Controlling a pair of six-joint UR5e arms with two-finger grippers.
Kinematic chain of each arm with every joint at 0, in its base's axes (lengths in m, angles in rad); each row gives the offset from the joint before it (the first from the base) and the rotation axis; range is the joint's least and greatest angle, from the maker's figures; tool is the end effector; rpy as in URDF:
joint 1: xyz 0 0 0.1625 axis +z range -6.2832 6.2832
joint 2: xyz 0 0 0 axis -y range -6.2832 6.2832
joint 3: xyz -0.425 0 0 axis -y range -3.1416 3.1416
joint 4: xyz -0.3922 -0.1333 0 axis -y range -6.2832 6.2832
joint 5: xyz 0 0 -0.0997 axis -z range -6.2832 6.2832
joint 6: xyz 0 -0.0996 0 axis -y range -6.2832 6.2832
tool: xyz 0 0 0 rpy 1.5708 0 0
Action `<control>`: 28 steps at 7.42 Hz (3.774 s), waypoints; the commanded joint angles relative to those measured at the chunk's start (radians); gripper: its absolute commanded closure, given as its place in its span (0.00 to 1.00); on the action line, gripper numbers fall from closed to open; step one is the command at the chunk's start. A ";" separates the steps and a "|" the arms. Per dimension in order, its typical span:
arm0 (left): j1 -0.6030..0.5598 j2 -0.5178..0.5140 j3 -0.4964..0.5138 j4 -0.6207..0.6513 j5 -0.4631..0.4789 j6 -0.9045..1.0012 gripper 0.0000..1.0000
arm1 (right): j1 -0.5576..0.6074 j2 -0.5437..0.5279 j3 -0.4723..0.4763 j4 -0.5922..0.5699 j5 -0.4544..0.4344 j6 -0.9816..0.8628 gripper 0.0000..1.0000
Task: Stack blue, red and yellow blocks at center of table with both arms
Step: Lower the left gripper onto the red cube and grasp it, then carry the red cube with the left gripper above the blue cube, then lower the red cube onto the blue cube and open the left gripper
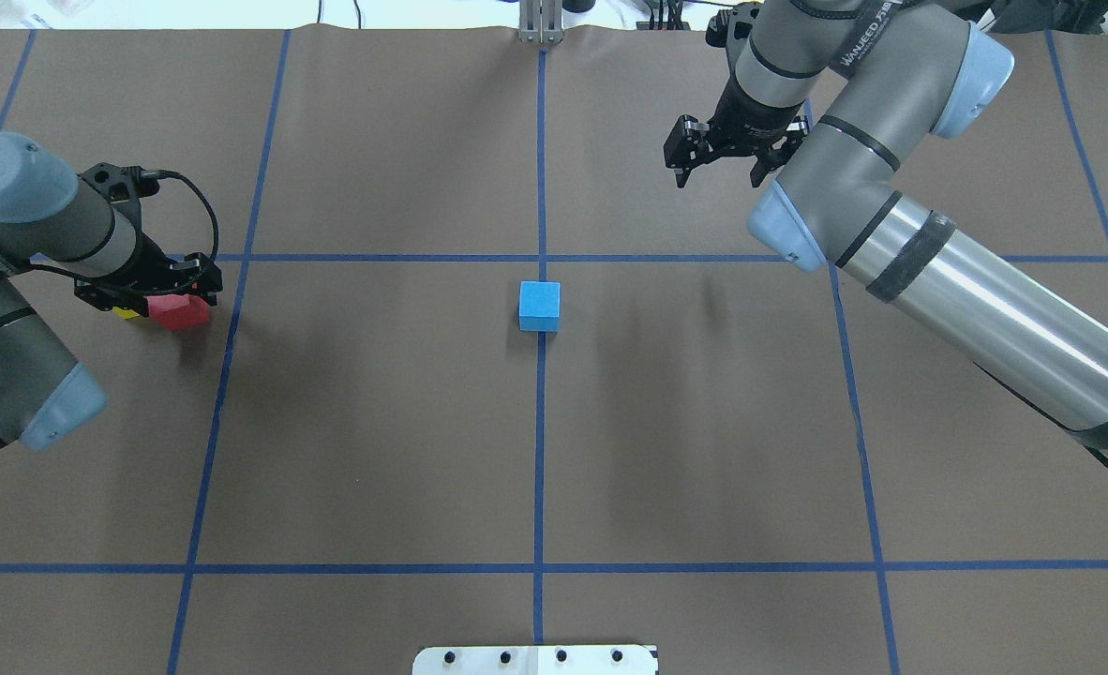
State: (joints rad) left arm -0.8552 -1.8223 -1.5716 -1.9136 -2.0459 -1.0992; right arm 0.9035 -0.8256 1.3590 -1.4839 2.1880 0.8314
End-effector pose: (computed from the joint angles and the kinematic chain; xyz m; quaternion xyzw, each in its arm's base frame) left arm 0.3391 -0.5238 0.4937 -0.0018 0.3631 -0.1094 0.9253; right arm -0.4074 -0.6393 0.2836 0.0159 -0.4098 -0.0180 0.9118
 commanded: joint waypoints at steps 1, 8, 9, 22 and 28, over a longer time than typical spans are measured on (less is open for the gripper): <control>-0.007 0.000 0.001 0.001 0.001 0.004 0.32 | 0.000 -0.004 0.002 0.001 -0.001 0.002 0.01; -0.068 -0.195 -0.194 0.429 -0.003 0.096 1.00 | 0.005 -0.007 0.021 0.002 0.001 0.003 0.01; -0.058 -0.284 -0.177 0.465 -0.005 0.094 1.00 | 0.009 -0.009 0.023 0.001 0.002 0.003 0.01; 0.200 -0.758 0.271 0.366 -0.008 0.156 1.00 | 0.261 -0.268 0.101 0.004 0.094 -0.282 0.01; 0.220 -0.805 0.380 0.295 -0.007 0.107 1.00 | 0.264 -0.279 0.101 0.005 0.098 -0.287 0.01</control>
State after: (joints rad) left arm -0.6357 -2.6269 -1.1931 -1.6159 -2.0525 -0.9927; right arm 1.1673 -1.1048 1.4603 -1.4788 2.2860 0.5434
